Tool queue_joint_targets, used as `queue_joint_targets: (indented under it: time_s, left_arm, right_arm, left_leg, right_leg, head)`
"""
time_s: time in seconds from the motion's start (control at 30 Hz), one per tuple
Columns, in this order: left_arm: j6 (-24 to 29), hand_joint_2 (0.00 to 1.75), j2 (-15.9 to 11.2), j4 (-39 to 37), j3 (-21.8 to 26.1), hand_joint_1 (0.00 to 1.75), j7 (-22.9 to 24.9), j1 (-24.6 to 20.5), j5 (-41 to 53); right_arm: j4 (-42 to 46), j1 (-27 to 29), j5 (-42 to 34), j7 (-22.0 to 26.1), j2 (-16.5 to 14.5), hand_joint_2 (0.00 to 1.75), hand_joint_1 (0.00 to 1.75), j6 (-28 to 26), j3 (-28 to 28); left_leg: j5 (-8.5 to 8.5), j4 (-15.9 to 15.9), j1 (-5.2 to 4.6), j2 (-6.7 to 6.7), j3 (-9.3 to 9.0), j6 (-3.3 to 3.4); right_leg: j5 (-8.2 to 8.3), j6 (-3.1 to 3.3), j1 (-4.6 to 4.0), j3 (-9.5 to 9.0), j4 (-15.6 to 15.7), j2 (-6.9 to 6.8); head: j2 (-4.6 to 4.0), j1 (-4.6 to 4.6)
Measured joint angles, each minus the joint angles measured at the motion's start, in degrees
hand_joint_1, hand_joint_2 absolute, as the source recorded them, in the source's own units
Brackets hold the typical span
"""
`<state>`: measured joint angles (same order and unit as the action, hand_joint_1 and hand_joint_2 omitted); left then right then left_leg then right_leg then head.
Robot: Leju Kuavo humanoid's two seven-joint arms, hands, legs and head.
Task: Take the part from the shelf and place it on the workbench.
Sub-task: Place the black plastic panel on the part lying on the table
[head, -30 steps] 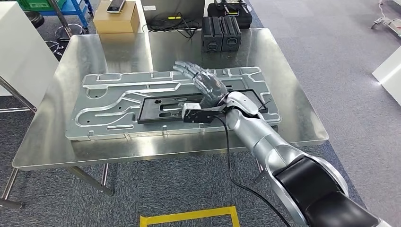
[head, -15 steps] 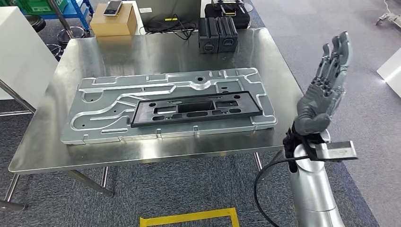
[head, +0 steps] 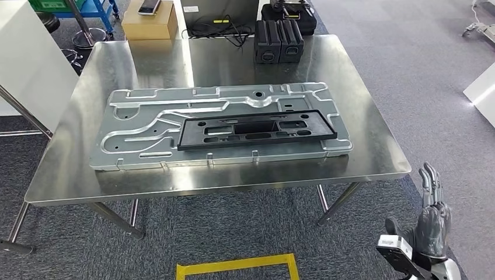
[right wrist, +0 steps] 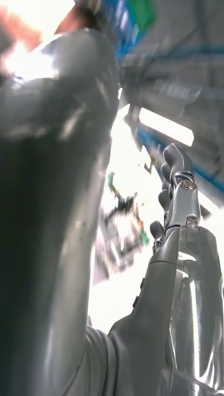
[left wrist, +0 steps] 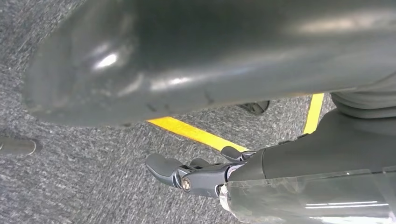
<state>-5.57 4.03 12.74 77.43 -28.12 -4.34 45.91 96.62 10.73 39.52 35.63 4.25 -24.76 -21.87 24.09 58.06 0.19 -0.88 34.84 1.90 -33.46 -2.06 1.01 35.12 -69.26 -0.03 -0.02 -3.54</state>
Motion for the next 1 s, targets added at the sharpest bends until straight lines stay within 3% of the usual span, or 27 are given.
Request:
queue_joint_targets:
  time_s: [0.07, 0.1, 0.13, 0.23, 0.27, 0.3, 0.37, 0.4, 0.43, 0.47, 0.5, 0.53, 0.6, 0.63, 0.7, 0.77, 0.83, 0.9, 0.93, 0.97, 1.0]
  left_arm:
    - [-0.1, 0.00, 0.0, 0.0, 0.1, 0.00, 0.0, -0.1, 0.0]
    - [-0.1, 0.00, 0.0, 0.0, 0.1, 0.00, -0.1, -0.1, 0.1]
    - [-0.1, 0.00, 0.1, 0.0, 0.1, 0.00, -0.1, -0.1, 0.1]
    - [-0.1, 0.00, 0.1, 0.0, 0.1, 0.00, -0.4, -0.1, 0.0]
    - [-0.1, 0.00, 0.2, 0.0, 0.1, 0.00, -0.5, 0.0, 0.0]
    - [-0.1, 0.00, 0.2, 0.0, 0.2, 0.00, -0.7, 0.1, 0.0]
    - [-0.1, 0.00, 0.3, 0.0, 0.2, 0.00, -0.7, 0.2, 0.0]
    - [-0.1, 0.00, 0.4, 0.0, 0.2, 0.00, -0.7, 0.2, 0.1]
    - [-0.1, 0.00, 0.4, 0.0, 0.2, 0.00, -0.8, 0.3, 0.1]
    - [0.0, 0.00, 0.4, 0.0, 0.2, 0.00, -0.8, 0.4, 0.1]
    - [0.0, 0.00, 0.4, 0.0, 0.3, 0.00, -0.8, 0.5, 0.2]
    - [0.1, 0.00, 0.4, 0.0, 0.3, 0.00, -0.8, 0.7, 0.4]
    - [0.1, 0.00, 0.5, 0.0, 0.4, 0.00, -0.7, 0.9, 0.9]
    - [0.0, 0.00, 0.5, 0.0, 0.5, 0.00, -0.5, 1.0, 1.2]
    - [-0.2, 0.00, 0.6, 0.0, 0.5, 0.00, 0.2, 1.1, 2.2]
    - [-0.3, 0.00, 0.7, 0.0, 0.4, 0.00, 1.2, 1.0, 3.5]
    - [-0.4, 0.00, 0.9, 0.0, 0.1, 0.00, 2.2, 0.9, 4.7]
    - [-0.5, 0.00, 1.0, 0.0, -0.5, 0.00, 3.3, 0.9, 6.1]
    - [-0.5, 0.00, 1.0, 0.0, -0.8, 0.00, 3.9, 0.9, 6.7]
    - [-0.5, 0.00, 1.0, 0.0, -1.2, 0.00, 4.4, 0.9, 7.2]
    - [-0.5, 0.00, 1.0, 0.0, -1.5, 0.00, 4.8, 0.9, 7.7]
  right_arm:
    - [-1.1, 0.7, 1.5, 0.0, -0.7, 0.00, 0.00, 1.0, -2.3]
    - [-1.3, 0.9, 2.1, 0.0, -1.1, 0.00, 0.00, 1.5, -3.2]
    - [-1.5, 1.0, 3.2, 0.0, -1.4, 0.00, 0.00, 1.9, -4.2]
    - [-3.8, 0.8, 10.3, -1.1, -2.3, 0.00, 0.00, 2.4, -7.2]
    - [-5.8, 0.5, 13.9, -1.6, -2.6, 0.00, 0.00, 2.1, -8.6]
    - [-8.8, 0.0, 17.5, -2.1, -2.9, 0.00, 0.00, 1.7, -10.3]
    - [-17.6, -1.5, 24.0, -3.0, -3.0, 0.00, 0.00, -0.1, -14.7]
    - [-23.2, -2.5, 26.8, -3.7, -2.8, 0.00, 0.00, -1.5, -17.4]
    - [-29.2, -3.6, 29.3, -4.8, -2.4, 0.00, 0.00, -3.1, -20.0]
    - [-35.6, -4.5, 31.8, -6.8, -1.8, 0.00, 0.00, -4.6, -22.7]
    - [-41.9, -5.2, 33.9, -9.8, -1.2, 0.00, 0.00, -5.3, -25.2]
    - [-48.0, -5.9, 35.6, -13.9, -0.7, 0.00, 0.00, -4.7, -27.7]
    - [-58.4, -7.0, 37.2, -23.8, -0.3, 0.00, 0.00, -0.2, -31.9]
    - [-62.4, -7.5, 37.4, -28.7, -0.4, 0.00, 0.00, 3.1, -33.6]
    - [-68.6, -8.5, 36.9, -36.9, -1.0, 0.00, 0.00, 10.2, -36.6]
    - [-73.1, -9.4, 35.9, -42.3, -2.1, 0.00, 0.00, 16.4, -39.3]
    - [-76.3, -10.3, 35.1, -44.8, -3.6, 0.00, 0.00, 20.5, -41.3]
    - [-78.7, -11.3, 34.6, -45.5, -4.9, 0.00, 0.00, 22.9, -42.7]
    - [-79.6, -11.8, 34.2, -45.3, -5.4, 0.00, 0.00, 23.6, -43.2]
    - [-80.3, -12.2, 33.8, -45.0, -5.9, 0.00, 0.00, 24.0, -43.8]
    - [-80.9, -12.6, 33.4, -44.7, -6.3, 0.00, 0.00, 24.2, -44.3]
  left_leg:
    - [-0.48, 0.1, -0.19, 0.10, 0.39, -0.38]
    - [-0.75, 0.1, -0.22, 0.14, 0.41, -0.67]
    - [-1.03, 0.0, -0.19, 0.18, 0.43, -1.02]
    - [-1.46, 0.0, -0.01, 0.21, 0.84, -2.05]
    - [-0.25, 0.8, 0.04, 0.26, 1.29, -2.28]
    - [1.98, 2.6, 0.08, 0.32, 1.96, -2.45]
    - [7.91, 9.1, 0.19, 0.44, 3.52, -2.66]
    - [9.79, 12.5, 0.21, 0.45, 4.00, -2.76]
    - [10.34, 14.7, 0.21, 0.46, 3.84, -2.82]
    - [9.63, 15.0, 0.21, 0.46, 2.81, -2.84]
    - [8.16, 13.2, 0.21, 0.47, 0.76, -2.80]
    - [6.78, 9.6, 0.21, 0.47, -2.20, -2.69]
    - [6.17, 1.5, 0.04, 0.46, -7.89, -2.30]
    - [6.50, -1.0, -0.05, 0.46, -9.41, -2.05]
    - [6.38, -2.2, -0.17, 0.54, -9.64, -1.40]
    - [5.28, -2.6, -0.04, 0.88, -9.00, -0.60]
    - [3.94, -2.9, 0.02, 1.30, -7.78, 0.05]
    - [2.67, -2.8, -0.12, 1.55, -6.10, 0.19]
    - [2.04, -2.6, -0.19, 1.63, -5.21, 0.11]
    - [1.45, -2.5, -0.21, 1.67, -4.35, -0.03]
    - [0.90, -2.2, -0.21, 1.67, -3.50, -0.20]
  right_leg:
    - [2.33, 0.47, -0.19, -5.27, 8.2, 0.01]
    - [3.07, 0.74, -0.40, -6.83, 10.7, 0.05]
    - [3.36, 1.01, -0.66, -7.51, 12.1, 0.09]
    - [4.64, 2.08, -0.88, -6.78, 12.8, 0.07]
    - [5.29, 2.53, -0.79, -6.30, 13.0, -0.02]
    - [5.97, 2.91, -0.67, -5.71, 13.3, -0.13]
    - [7.09, 3.33, -0.81, -4.38, 13.3, -0.37]
    - [7.59, 3.33, -0.90, -3.70, 13.2, -0.49]
    - [8.07, 3.29, -0.97, -3.02, 13.1, -0.64]
    - [8.49, 3.19, -1.00, -2.32, 13.0, -0.76]
    - [8.87, 3.06, -0.99, -1.62, 12.8, -0.87]
    - [9.21, 2.89, -0.98, -0.96, 12.4, -0.93]
    - [9.81, 2.44, -1.09, -0.02, 11.8, -0.94]
    - [10.13, 2.18, -1.12, 0.16, 11.7, -0.91]
    - [11.00, 1.56, -1.07, 0.19, 11.8, -0.76]
    - [10.18, 0.98, -0.87, 0.67, 11.1, -0.43]
    - [5.41, 0.54, -0.56, 2.15, 6.8, -0.21]
    - [0.31, 0.12, -0.21, 3.97, -0.6, -0.20]
    - [-0.50, -0.08, -0.01, 4.24, -3.4, -0.20]
    - [0.08, -0.23, 0.18, 3.68, -4.5, -0.20]
    - [1.57, -0.32, 0.37, 2.05, -3.5, -0.20]
  head:
    - [0.00, -0.01]
    - [0.00, -0.02]
    - [0.00, -0.02]
    - [0.00, -0.02]
    - [0.00, -0.02]
    - [0.00, -0.03]
    - [0.00, -0.03]
    - [0.00, -0.04]
    - [0.00, -0.04]
    - [0.00, -0.03]
    - [0.00, -0.03]
    - [0.00, -0.03]
    - [0.00, -0.03]
    - [0.00, -0.03]
    - [0.00, -0.02]
    - [0.00, -0.02]
    - [0.00, -0.02]
    - [0.00, -0.03]
    - [0.00, -0.03]
    - [0.00, -0.03]
    - [0.00, -0.03]
